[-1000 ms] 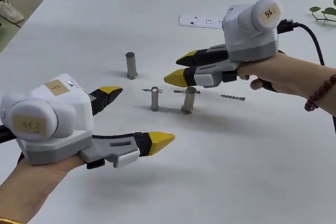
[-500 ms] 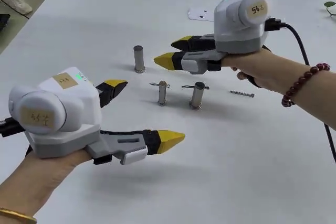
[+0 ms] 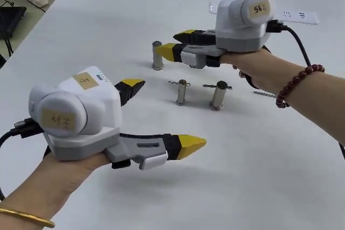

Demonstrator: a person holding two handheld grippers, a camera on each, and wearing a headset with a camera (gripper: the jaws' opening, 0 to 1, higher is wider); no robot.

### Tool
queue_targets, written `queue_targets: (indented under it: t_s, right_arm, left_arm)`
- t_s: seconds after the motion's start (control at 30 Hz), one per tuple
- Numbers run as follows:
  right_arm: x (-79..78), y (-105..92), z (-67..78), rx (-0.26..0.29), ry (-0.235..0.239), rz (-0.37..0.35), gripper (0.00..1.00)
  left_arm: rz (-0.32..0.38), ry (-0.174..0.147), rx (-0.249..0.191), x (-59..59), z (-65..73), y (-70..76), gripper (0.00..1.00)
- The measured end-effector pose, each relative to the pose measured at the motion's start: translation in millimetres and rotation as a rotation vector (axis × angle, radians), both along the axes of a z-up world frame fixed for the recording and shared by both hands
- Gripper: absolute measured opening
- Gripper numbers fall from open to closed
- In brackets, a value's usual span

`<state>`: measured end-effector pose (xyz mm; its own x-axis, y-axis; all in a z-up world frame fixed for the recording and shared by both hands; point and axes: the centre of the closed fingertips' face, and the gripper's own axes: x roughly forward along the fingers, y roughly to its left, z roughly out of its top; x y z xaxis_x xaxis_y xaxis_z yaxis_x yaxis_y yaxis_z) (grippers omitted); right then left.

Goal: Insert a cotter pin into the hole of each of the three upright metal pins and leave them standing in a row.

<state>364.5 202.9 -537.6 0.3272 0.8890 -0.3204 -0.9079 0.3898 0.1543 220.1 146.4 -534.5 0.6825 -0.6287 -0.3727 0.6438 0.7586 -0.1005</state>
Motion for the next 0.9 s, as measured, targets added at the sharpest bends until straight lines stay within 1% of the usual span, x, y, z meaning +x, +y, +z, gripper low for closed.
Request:
queue_targets:
  t_s: [0.1, 0.2, 0.37, 0.43, 0.53, 0.67, 0.77, 0.9]
  right_arm:
    - [-0.2, 5.1, -2.1, -0.006, 0.001, 0.001, 0.29]
    - [2.7, 8.6, -5.7, -0.019, -0.014, 0.001, 0.26]
    - [4.7, 13.2, -10.5, -0.030, -0.014, 0.000, 0.22]
    - [2.3, 16.0, -11.0, -0.036, -0.013, 0.007, 0.21]
    - [0.1, 17.6, -11.7, -0.041, -0.014, 0.014, 0.17]
    - [-1.5, 17.7, -14.3, -0.059, -0.021, 0.017, 0.15]
    - [-2.4, 17.6, -15.8, -0.067, -0.019, 0.013, 0.11]
    - [-3.0, 17.9, -15.8, -0.076, -0.031, 0.009, 0.09]
  left_arm:
    - [0.000, 0.001, 0.000, 0.5, -1.1, 0.6, 0.92]
    - [0.002, 0.000, 0.001, 1.1, -1.4, 1.5, 0.92]
    - [0.000, 0.001, -0.003, 1.2, -1.4, 0.5, 0.91]
    - [-0.004, 0.001, 0.001, 1.1, -2.1, -0.2, 0.91]
    - [-0.007, 0.002, 0.002, 1.3, -2.7, -0.6, 0.90]
    - [-0.007, -0.002, 0.006, 1.8, -2.9, 0.2, 0.90]
    - [-0.004, -0.002, 0.007, 2.7, -3.5, 1.5, 0.89]
    - [-0.003, -0.001, 0.010, 2.9, -3.9, 2.1, 0.89]
